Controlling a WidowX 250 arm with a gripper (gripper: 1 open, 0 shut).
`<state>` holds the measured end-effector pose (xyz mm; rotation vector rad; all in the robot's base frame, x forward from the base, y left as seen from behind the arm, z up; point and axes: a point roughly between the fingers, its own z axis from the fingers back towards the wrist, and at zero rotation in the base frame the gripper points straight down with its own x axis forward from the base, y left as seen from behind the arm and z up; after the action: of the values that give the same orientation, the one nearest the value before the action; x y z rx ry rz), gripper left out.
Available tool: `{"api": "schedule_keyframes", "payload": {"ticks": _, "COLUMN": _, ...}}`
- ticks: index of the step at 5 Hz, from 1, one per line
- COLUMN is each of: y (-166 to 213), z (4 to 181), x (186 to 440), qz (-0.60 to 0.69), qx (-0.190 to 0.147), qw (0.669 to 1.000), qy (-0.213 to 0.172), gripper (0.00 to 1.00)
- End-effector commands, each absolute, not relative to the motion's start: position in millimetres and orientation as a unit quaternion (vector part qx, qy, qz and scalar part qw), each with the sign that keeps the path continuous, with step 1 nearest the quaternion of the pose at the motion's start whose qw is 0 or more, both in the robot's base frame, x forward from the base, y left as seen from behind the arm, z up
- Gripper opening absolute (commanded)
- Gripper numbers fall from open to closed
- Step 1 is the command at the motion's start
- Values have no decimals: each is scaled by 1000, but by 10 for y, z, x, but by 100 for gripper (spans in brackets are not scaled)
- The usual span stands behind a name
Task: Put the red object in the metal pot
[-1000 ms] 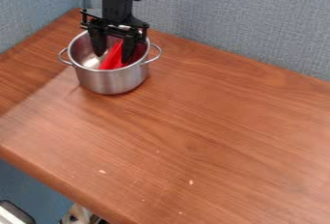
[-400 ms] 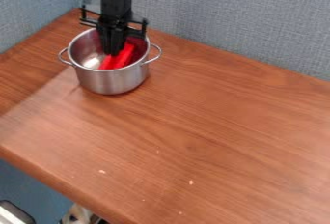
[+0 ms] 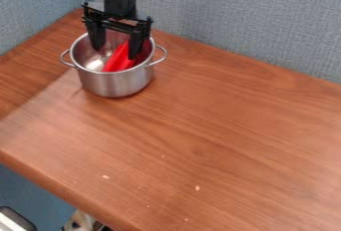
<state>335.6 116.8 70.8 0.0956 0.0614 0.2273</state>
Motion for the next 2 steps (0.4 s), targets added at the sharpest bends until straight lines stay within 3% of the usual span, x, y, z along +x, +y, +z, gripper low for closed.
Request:
{"api": "schedule_keyframes", "payload": {"ticks": 1, "y": 1186, "z": 974, "x": 3423, "qz": 112, "qx": 59, "qw": 992, "qy": -10, "gripper": 100}}
{"api": "schedule_keyframes", "payload": {"ticks": 2, "y": 1196, "z": 953, "x": 3427, "qz": 113, "qx": 60, "qw": 992, "qy": -9, "gripper": 100}}
